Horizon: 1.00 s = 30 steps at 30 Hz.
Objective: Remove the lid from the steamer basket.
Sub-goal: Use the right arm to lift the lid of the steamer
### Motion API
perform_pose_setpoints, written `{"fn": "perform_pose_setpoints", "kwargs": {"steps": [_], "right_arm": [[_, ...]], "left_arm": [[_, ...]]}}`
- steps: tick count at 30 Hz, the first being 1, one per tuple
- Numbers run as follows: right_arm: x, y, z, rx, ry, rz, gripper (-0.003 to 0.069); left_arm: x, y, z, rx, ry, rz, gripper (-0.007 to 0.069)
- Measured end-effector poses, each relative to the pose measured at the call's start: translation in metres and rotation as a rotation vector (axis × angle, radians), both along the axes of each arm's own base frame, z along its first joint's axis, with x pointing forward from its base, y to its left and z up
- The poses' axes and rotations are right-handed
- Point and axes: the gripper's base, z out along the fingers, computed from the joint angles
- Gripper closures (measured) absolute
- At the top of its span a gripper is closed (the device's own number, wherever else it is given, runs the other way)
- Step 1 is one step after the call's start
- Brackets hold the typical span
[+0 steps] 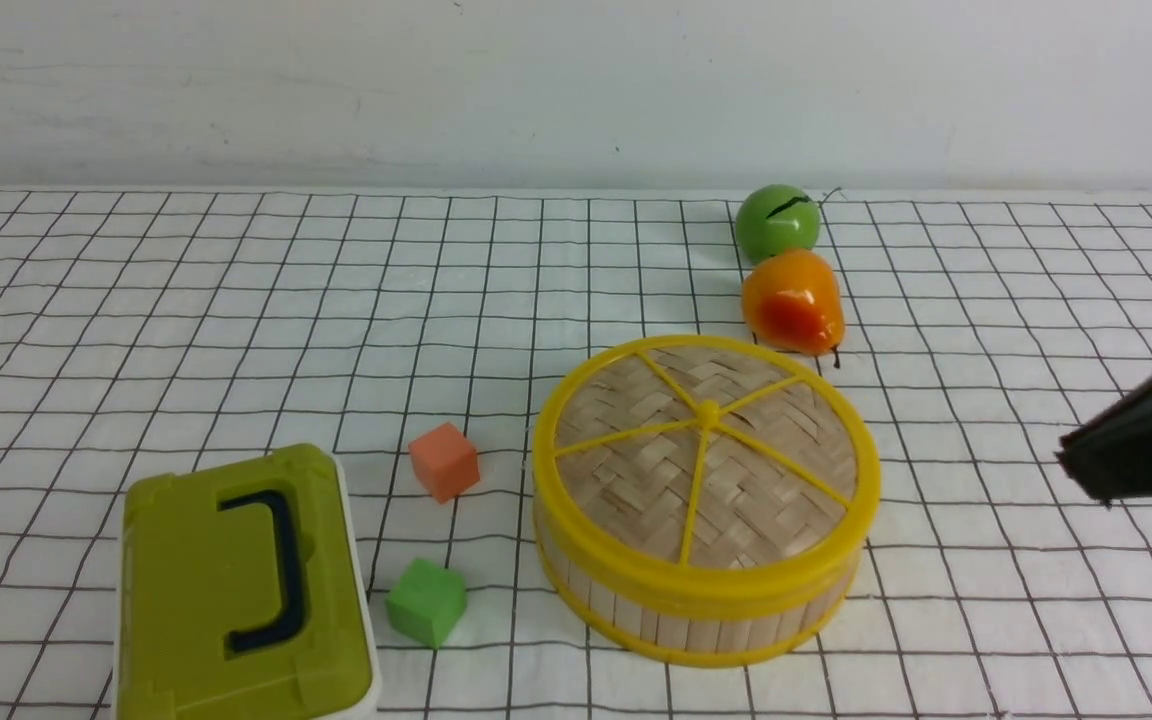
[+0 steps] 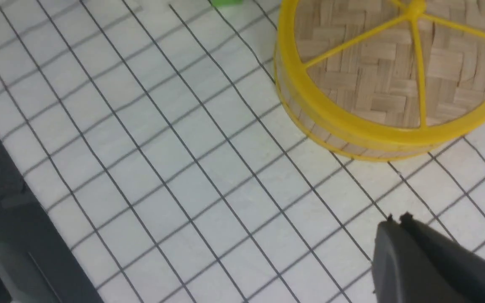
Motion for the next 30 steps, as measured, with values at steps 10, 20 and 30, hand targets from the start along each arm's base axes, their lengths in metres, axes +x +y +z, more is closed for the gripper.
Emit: {"fn": "perform_pose_setpoints", "kwargs": {"steps": [10,20,30], "right_arm": [[0.08,0.054,-0.027,-0.196,0.12,-0.12,0.0629],[0.154,0.095,-0.062,-0.147,0.157,-0.185,0.0356],[0.191,0.113,-0.119,-0.141,0.172,-0.213,0.0279]], "left_arm": [[0.0,0.0,0.0,0.0,0.0,0.0,0.0386],[0.0,0.0,0.0,0.0,0.0,0.0,0.0386],[0.0,0.0,0.0,0.0,0.0,0.0,0.0386]]}}
